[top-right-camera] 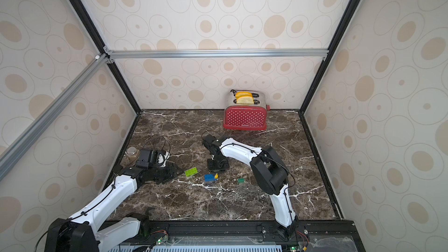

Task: Assemble the number 5 with lego
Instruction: Assemble the lego brick with the lego brick.

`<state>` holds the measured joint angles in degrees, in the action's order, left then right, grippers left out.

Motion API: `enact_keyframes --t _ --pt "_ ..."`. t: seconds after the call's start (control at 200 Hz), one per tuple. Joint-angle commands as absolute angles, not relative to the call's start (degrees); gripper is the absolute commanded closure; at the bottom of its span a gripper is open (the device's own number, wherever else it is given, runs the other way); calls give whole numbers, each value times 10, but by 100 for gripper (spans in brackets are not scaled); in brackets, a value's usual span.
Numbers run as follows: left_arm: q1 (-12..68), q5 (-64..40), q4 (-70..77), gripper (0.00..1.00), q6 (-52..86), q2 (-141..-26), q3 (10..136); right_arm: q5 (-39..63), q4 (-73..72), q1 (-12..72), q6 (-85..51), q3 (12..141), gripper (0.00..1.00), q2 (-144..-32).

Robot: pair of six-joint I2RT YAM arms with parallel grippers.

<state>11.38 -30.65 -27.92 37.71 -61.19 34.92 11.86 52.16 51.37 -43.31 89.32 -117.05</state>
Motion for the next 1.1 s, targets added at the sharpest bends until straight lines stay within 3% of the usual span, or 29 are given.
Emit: enact_keyframes --t 0.0,1.097 --pt "118 -309 -278 49 374 -610 348 101 537 519 -449 895 79 -1200" --pt "127 -304 -278 49 372 -606 348 28 561 545 -475 919 81 -1248"
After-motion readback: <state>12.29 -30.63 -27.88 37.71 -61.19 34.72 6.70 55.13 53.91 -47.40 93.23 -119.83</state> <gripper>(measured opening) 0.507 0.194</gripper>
